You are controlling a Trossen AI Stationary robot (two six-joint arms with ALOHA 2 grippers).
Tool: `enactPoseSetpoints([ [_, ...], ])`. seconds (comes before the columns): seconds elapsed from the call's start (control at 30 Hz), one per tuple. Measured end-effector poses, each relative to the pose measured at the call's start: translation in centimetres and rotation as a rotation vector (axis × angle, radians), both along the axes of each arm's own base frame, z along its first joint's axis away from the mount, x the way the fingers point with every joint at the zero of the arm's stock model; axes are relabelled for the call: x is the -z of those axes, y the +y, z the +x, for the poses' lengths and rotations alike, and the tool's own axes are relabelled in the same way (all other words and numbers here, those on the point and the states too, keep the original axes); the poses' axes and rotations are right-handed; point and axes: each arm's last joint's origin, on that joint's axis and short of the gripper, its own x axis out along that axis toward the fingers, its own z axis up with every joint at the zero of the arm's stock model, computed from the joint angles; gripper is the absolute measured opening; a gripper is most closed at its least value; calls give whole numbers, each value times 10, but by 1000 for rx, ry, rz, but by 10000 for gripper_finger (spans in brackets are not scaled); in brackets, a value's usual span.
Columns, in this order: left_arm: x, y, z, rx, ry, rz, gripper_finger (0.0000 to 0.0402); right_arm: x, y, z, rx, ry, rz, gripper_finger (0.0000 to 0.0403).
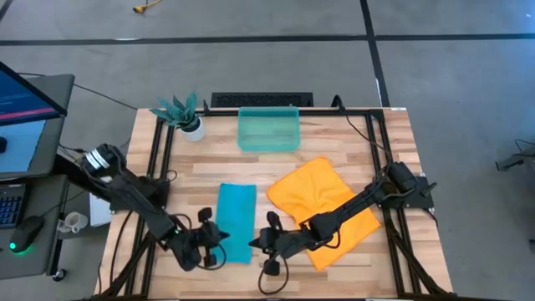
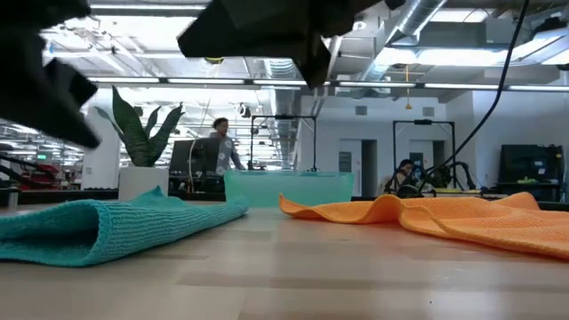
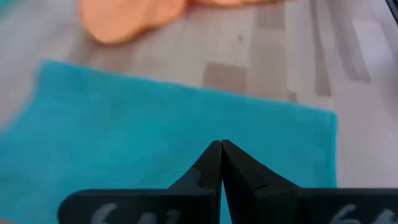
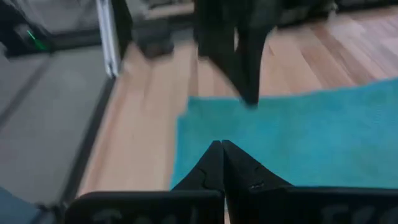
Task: Roll microfiber towels into tight, uniform cylinder then place into a basket
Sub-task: Fold the blue microfiber cloth
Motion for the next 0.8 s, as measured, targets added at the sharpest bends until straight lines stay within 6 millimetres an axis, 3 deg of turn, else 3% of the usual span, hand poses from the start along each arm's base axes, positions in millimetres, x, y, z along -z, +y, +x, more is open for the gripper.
enactPoseSetpoints([
  [0.17,22,-10,9,36,41,-56,0,4,-1,-2,-3,-19,12,15],
  [0.37,33,-3,29,-30,59,-40,0,4,-1,-2,-3,-18,12,15],
  [0.8,39,60,70,-229,110,-38,0,12,-1,-7,10,71,-5,16],
])
